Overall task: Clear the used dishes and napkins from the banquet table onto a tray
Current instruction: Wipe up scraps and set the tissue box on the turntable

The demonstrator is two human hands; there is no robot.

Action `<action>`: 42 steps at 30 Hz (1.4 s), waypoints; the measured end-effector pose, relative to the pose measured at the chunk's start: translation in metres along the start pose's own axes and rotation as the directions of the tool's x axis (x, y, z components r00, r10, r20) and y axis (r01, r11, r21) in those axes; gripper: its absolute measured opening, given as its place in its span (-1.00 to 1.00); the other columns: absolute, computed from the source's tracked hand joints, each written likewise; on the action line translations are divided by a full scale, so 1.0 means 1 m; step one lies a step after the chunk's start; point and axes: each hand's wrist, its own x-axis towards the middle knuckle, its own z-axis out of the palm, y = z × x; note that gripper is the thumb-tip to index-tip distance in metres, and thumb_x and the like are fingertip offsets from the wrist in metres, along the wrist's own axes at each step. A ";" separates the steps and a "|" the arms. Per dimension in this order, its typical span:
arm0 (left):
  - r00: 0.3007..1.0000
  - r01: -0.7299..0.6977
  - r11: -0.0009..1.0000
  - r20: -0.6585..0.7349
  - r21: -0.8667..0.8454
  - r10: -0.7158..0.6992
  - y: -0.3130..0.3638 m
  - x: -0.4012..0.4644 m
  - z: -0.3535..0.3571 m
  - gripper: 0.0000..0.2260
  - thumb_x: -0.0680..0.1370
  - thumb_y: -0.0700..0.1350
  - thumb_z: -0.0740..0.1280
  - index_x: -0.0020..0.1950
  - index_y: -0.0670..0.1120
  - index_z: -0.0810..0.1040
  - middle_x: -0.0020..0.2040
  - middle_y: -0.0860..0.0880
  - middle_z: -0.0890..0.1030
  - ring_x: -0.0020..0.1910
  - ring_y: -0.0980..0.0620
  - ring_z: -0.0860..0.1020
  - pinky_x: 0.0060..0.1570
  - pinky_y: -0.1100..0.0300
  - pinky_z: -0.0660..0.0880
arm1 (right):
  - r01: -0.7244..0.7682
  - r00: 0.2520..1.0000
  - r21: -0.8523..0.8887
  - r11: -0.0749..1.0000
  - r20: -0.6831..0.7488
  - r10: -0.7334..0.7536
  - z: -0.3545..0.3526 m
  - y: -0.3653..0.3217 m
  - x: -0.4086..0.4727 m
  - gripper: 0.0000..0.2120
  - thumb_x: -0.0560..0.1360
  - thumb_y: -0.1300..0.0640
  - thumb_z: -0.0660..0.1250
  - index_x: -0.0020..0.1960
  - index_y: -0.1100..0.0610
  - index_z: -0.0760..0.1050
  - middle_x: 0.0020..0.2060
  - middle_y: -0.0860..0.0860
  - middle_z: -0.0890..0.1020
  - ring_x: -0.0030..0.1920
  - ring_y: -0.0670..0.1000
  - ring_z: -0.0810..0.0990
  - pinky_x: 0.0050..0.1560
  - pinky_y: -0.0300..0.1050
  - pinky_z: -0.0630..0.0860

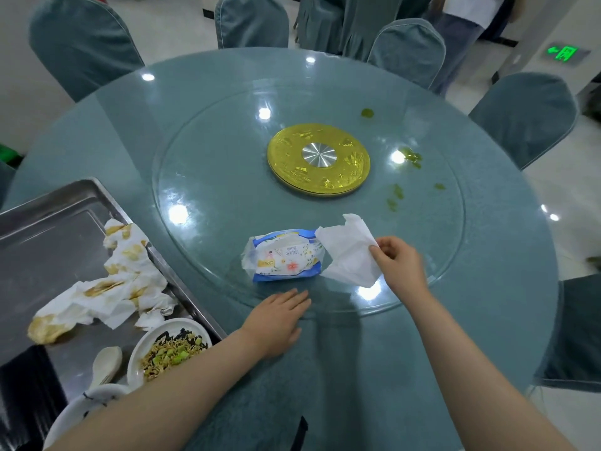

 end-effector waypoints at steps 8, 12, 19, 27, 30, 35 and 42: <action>0.999 0.037 0.996 0.030 0.083 -0.040 -0.015 -0.017 0.002 -0.42 0.63 0.04 0.07 0.60 -0.01 -0.10 0.59 0.06 -0.16 0.57 0.06 -0.13 0.51 0.08 -0.14 | -0.039 0.998 0.011 0.999 0.041 0.038 0.004 -0.007 -0.013 -0.91 0.52 0.15 0.35 -0.16 0.02 0.53 -0.25 -0.10 0.63 -0.25 -0.11 0.55 -0.25 -0.25 0.43; 0.997 0.080 0.994 -0.025 0.070 -0.078 -0.031 -0.031 0.004 -0.41 0.61 0.07 0.11 0.59 -0.05 0.01 0.59 0.00 -0.06 0.57 0.01 -0.03 0.50 0.09 -0.11 | -0.064 0.994 -0.018 0.998 0.089 0.065 0.007 -0.007 -0.017 -0.93 0.51 0.15 0.36 -0.14 0.02 0.55 -0.26 -0.12 0.63 -0.27 -0.13 0.55 -0.30 -0.27 0.39; 0.957 0.182 0.959 -0.186 -0.215 -0.224 -0.036 -0.037 -0.023 -0.38 0.56 0.20 0.22 0.53 -0.06 0.20 0.55 -0.02 0.18 0.52 0.03 0.14 0.49 0.18 0.07 | -0.060 0.974 -0.080 0.995 0.214 0.076 0.018 -0.013 -0.023 -0.97 0.49 0.10 0.38 -0.09 0.02 0.60 -0.22 -0.10 0.68 -0.24 -0.10 0.59 -0.26 -0.24 0.42; 0.885 -0.080 0.964 -0.462 -0.253 -0.048 -0.010 -0.014 -0.065 -0.16 0.41 0.31 0.31 0.57 0.02 0.07 0.58 0.06 0.03 0.54 0.06 0.03 0.50 0.14 0.02 | -0.226 0.880 0.112 0.968 0.449 0.153 0.038 -0.038 -0.036 -0.95 0.51 0.23 0.36 -0.06 0.12 0.58 -0.22 0.05 0.66 -0.23 -0.01 0.60 -0.18 -0.07 0.56; 0.912 -0.093 0.995 -0.398 0.045 0.103 -0.020 -0.006 -0.068 -0.19 0.42 0.33 0.30 0.56 0.06 0.09 0.59 0.06 0.02 0.56 0.00 0.00 0.50 0.02 0.01 | -0.405 0.790 0.184 0.896 0.563 0.241 0.041 -0.044 -0.040 -0.92 0.52 0.25 0.36 0.01 0.20 0.53 -0.19 0.09 0.63 -0.21 0.01 0.61 -0.17 -0.10 0.58; 0.883 -0.138 0.957 -0.405 0.255 0.235 -0.032 -0.001 -0.071 -0.39 0.42 0.16 0.40 0.43 0.03 0.38 0.46 0.03 0.38 0.47 -0.06 0.29 0.44 -0.04 0.22 | -0.582 0.656 0.217 0.784 0.694 0.295 0.042 -0.043 -0.042 -0.90 0.50 0.28 0.36 0.01 0.26 0.55 -0.16 0.12 0.60 -0.18 0.04 0.61 -0.11 -0.10 0.56; 0.821 -0.178 0.973 -0.522 0.150 0.231 -0.043 0.013 -0.071 -0.82 0.44 -0.02 0.25 -0.05 0.05 0.61 -0.10 0.08 0.63 0.02 -0.02 0.59 0.06 0.14 0.35 | -0.137 0.887 -0.078 0.987 0.435 0.158 0.052 -0.037 -0.039 -0.77 0.53 0.03 0.34 0.11 0.13 0.61 -0.02 -0.07 0.63 -0.02 -0.08 0.56 0.06 -0.13 0.52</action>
